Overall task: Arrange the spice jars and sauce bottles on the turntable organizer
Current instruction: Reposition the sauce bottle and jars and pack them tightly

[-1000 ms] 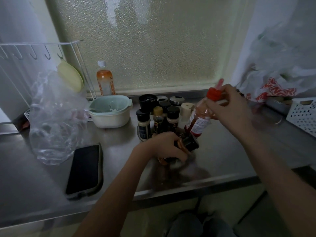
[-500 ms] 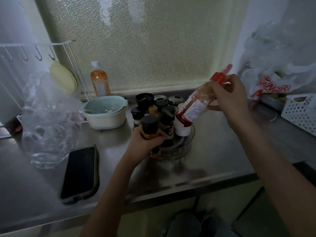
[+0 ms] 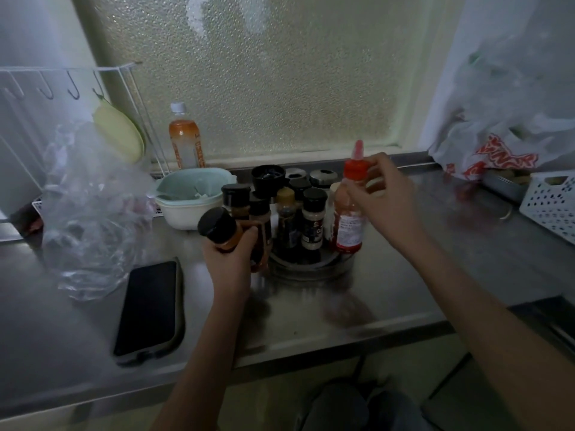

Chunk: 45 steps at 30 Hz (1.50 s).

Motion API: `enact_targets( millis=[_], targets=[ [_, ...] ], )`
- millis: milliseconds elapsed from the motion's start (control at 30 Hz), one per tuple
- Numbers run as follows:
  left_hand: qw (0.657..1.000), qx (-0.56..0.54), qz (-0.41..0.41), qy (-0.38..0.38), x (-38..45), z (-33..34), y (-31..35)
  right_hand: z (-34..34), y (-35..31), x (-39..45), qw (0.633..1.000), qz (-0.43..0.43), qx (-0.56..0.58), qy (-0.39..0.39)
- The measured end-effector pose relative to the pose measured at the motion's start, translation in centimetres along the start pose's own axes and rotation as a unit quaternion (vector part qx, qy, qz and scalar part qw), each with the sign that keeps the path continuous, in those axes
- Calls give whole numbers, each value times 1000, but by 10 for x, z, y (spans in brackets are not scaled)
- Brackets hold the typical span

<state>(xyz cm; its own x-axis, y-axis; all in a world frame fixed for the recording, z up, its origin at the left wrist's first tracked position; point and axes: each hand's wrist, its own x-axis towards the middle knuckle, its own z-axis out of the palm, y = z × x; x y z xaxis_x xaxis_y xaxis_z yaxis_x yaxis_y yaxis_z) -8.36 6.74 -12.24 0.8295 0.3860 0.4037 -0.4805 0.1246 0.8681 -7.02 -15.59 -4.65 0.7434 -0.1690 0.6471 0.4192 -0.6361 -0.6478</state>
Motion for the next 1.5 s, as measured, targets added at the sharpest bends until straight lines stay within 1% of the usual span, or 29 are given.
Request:
enact_targets(
  millis=[67, 167, 367, 533, 567, 600, 667, 700, 733, 767, 800, 833, 900, 1067, 1133, 1167, 1267, 1300, 1433, 1500],
  targets=[
    [1000, 5, -4, 0, -1, 2, 3, 2, 2, -3, 1000, -15, 12, 8],
    [999, 43, -13, -3, -3, 4, 2, 9, 8, -7, 1000, -15, -15, -18],
    [996, 84, -19, 2, -2, 5, -1, 3, 20, -7, 998, 34, -36, -31],
    [995, 102, -16, 7, -3, 7, 3, 5, 19, -1, 992, 92, -32, -85],
    [995, 102, -15, 10, -4, 6, 2, 5, 16, -2, 993, 92, -39, -70],
    [995, 102, -13, 14, -4, 5, 3, 5, 11, -4, 995, 78, -60, -35],
    [994, 103, -6, 21, -5, 4, 4, 8, -2, -12, 995, 1, -92, 45],
    [995, 100, -3, 22, -6, 3, 4, 11, -11, -17, 994, -44, -79, 56],
    [995, 93, 1, 22, -6, 4, 5, 16, -19, -20, 995, -74, -52, 32],
    [996, 86, 4, 23, -7, 4, 7, 23, -27, -21, 995, -92, -37, -13],
    [996, 83, 7, 20, -7, 4, 8, 31, -33, -20, 992, -102, -52, -61],
    [996, 84, 10, 15, -7, 5, 9, 40, -38, -18, 984, -112, -95, -100],
    [996, 92, 9, 9, -8, 5, 8, 55, -41, -11, 966, -129, -173, -145],
    [997, 80, -5, 23, -7, 3, 5, 66, -42, 1, 943, -104, -214, -233],
    [996, 83, 2, 28, -7, 4, 4, 59, -45, 4, 935, -93, -204, -276],
    [996, 85, 5, 28, -7, 3, 3, 53, -47, 5, 935, -86, -194, -285],
    [996, 84, 8, 22, -8, 2, 1, 28, -52, 10, 944, -73, -173, -271],
    [996, 84, 8, 22, -8, 2, 0, 20, -51, 11, 942, -68, -173, -278],
    [996, 86, 12, 22, -7, 4, -1, 7, -47, 6, 914, -50, -217, -339],
    [996, 83, 9, 19, -7, 3, -2, 9, -47, 5, 910, -58, -235, -338]
  ],
)
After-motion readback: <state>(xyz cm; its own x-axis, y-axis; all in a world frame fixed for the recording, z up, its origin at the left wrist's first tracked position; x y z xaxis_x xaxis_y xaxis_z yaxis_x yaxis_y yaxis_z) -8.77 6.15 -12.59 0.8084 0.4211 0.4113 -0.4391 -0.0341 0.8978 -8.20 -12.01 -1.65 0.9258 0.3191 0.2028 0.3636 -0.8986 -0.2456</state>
